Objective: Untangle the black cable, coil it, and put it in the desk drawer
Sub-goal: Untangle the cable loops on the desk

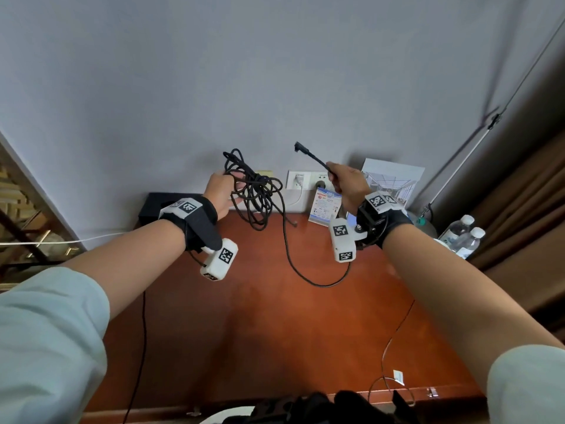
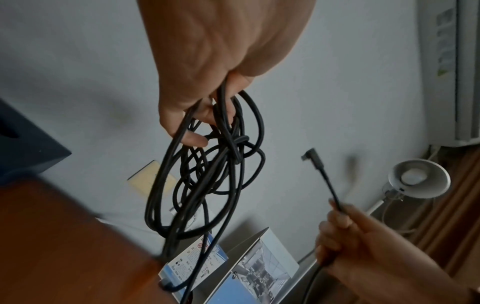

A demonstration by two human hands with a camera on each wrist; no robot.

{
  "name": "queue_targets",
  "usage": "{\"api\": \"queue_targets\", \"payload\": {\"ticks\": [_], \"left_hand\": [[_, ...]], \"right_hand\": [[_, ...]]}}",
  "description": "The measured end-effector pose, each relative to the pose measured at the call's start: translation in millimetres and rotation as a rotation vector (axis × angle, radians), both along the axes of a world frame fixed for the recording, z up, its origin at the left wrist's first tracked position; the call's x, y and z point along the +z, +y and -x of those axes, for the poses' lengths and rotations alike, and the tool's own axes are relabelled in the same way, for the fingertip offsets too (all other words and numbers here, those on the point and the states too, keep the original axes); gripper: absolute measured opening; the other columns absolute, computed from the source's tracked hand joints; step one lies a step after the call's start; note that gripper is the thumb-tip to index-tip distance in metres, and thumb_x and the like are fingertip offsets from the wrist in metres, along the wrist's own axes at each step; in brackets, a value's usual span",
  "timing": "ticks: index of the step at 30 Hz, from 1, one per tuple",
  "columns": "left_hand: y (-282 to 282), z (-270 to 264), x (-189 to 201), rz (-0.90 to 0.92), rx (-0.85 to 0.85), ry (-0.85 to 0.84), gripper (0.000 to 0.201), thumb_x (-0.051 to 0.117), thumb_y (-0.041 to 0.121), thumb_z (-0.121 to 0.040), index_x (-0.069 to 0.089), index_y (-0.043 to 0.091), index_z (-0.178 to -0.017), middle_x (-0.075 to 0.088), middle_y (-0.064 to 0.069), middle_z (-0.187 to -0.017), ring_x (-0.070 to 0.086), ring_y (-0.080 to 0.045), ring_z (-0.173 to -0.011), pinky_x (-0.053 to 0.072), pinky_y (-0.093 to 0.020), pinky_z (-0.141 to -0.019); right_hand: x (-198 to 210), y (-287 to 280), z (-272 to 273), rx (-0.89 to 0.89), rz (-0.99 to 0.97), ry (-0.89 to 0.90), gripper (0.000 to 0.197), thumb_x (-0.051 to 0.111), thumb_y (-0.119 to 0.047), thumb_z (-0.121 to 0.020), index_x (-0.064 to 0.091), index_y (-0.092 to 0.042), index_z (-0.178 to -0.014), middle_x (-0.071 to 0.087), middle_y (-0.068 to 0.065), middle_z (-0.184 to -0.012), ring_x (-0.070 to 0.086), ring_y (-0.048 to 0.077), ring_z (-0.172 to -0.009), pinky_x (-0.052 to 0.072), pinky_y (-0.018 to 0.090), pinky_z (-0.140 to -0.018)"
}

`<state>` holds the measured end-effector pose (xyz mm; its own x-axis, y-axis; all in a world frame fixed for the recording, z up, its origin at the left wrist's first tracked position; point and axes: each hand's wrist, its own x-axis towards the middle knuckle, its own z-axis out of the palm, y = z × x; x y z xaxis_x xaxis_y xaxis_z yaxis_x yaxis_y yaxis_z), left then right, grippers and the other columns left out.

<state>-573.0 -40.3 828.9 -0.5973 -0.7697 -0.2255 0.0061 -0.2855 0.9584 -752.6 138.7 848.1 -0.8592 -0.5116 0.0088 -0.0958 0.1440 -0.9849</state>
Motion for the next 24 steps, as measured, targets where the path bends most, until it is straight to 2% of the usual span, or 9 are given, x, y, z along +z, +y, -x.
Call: {"api": "queue_targets", "payload": {"ticks": [4, 7, 8, 10, 13, 16, 18, 21, 24], "left_hand": [[-7.1, -4.1, -5.3, -0.001, 0.015, 0.006, 0.031, 0.034, -0.004, -0.091, 0.057, 0.014, -0.079, 0.054, -0.002, -0.075, 0.050, -0.011, -0.066, 0.048, -0.031, -0.068], [-9.0, -5.2, -6.7, -0.004, 0.001, 0.029, 0.034, 0.032, -0.010, -0.089, 0.057, 0.011, -0.078, 0.060, -0.005, -0.079, 0.054, -0.017, -0.067, 0.049, -0.029, -0.062], [-8.8, -5.9, -7.0, -0.006, -0.007, 0.038, 0.036, 0.030, -0.011, -0.088, 0.056, 0.011, -0.076, 0.062, -0.006, -0.082, 0.055, -0.018, -0.069, 0.049, -0.029, -0.062], [-7.5, -8.0, -7.2, -0.013, -0.029, 0.055, 0.040, 0.025, -0.015, -0.084, 0.050, 0.012, -0.072, 0.064, -0.006, -0.086, 0.058, -0.018, -0.073, 0.047, -0.029, -0.062], [-4.9, -11.0, -7.7, -0.026, -0.066, 0.071, 0.042, 0.022, -0.018, -0.082, 0.049, 0.013, -0.072, 0.067, -0.004, -0.083, 0.058, -0.015, -0.073, 0.045, -0.026, -0.059], [-2.2, -12.3, -8.9, -0.024, -0.106, 0.072, 0.046, 0.022, -0.018, -0.081, 0.056, 0.013, -0.083, 0.071, 0.006, -0.068, 0.056, -0.008, -0.063, 0.046, -0.022, -0.055], [0.9, -12.6, -8.7, -0.020, -0.137, 0.098, 0.048, 0.022, -0.019, -0.080, 0.058, 0.011, -0.088, 0.069, 0.004, -0.074, 0.058, -0.004, -0.056, 0.047, -0.020, -0.049], [3.5, -9.5, -9.8, 0.010, -0.216, 0.127, 0.051, 0.022, -0.021, -0.076, 0.059, 0.003, -0.102, 0.065, -0.006, -0.096, 0.058, -0.009, -0.069, 0.049, -0.020, -0.051], [4.3, -4.4, -10.3, 0.036, -0.239, 0.118, 0.054, 0.022, -0.021, -0.074, 0.056, 0.001, -0.109, 0.063, -0.007, -0.100, 0.052, -0.013, -0.076, 0.047, -0.020, -0.062]], "right_hand": [[-13.6, 7.8, 1.7, 0.043, -0.333, 0.052, 0.030, 0.046, -0.019, -0.098, 0.059, -0.013, -0.072, 0.058, 0.001, -0.063, 0.054, 0.010, -0.058, 0.039, 0.016, -0.050], [-42.9, 8.4, 19.5, 0.124, -0.629, 0.079, 0.027, 0.045, -0.018, -0.100, 0.061, 0.003, -0.103, 0.065, 0.023, -0.109, 0.063, 0.032, -0.104, 0.049, 0.033, -0.078], [-52.7, 7.9, 23.9, 0.134, -0.707, 0.082, 0.026, 0.046, -0.020, -0.099, 0.059, 0.002, -0.097, 0.062, 0.025, -0.114, 0.062, 0.032, -0.105, 0.048, 0.035, -0.083], [-54.5, 11.6, 15.7, 0.176, -0.756, 0.052, 0.025, 0.050, -0.026, -0.096, 0.054, -0.009, -0.077, 0.060, 0.019, -0.104, 0.061, 0.024, -0.082, 0.047, 0.033, -0.074], [-49.2, 17.2, 0.8, 0.223, -0.909, 0.098, 0.030, 0.050, -0.030, -0.097, 0.052, -0.011, -0.073, 0.055, 0.011, -0.090, 0.052, 0.021, -0.075, 0.042, 0.028, -0.071], [-41.5, 12.4, -7.7, 0.269, -0.814, 0.163, 0.026, 0.050, -0.032, -0.096, 0.059, -0.009, -0.086, 0.054, 0.008, -0.092, 0.051, 0.021, -0.079, 0.040, 0.026, -0.071], [-37.2, 5.5, -12.8, 0.291, -0.622, 0.264, 0.025, 0.052, -0.029, -0.095, 0.065, -0.009, -0.100, 0.059, 0.002, -0.091, 0.053, 0.020, -0.086, 0.040, 0.028, -0.080], [-25.0, -5.4, -28.8, 0.357, -0.382, 0.334, 0.022, 0.058, -0.032, -0.092, 0.072, -0.016, -0.095, 0.068, -0.001, -0.095, 0.061, 0.020, -0.098, 0.045, 0.034, -0.092], [-17.5, -16.7, -40.9, 0.448, -0.427, 0.376, 0.018, 0.058, -0.033, -0.093, 0.068, -0.019, -0.089, 0.068, 0.000, -0.094, 0.061, 0.016, -0.094, 0.044, 0.030, -0.089]]}}
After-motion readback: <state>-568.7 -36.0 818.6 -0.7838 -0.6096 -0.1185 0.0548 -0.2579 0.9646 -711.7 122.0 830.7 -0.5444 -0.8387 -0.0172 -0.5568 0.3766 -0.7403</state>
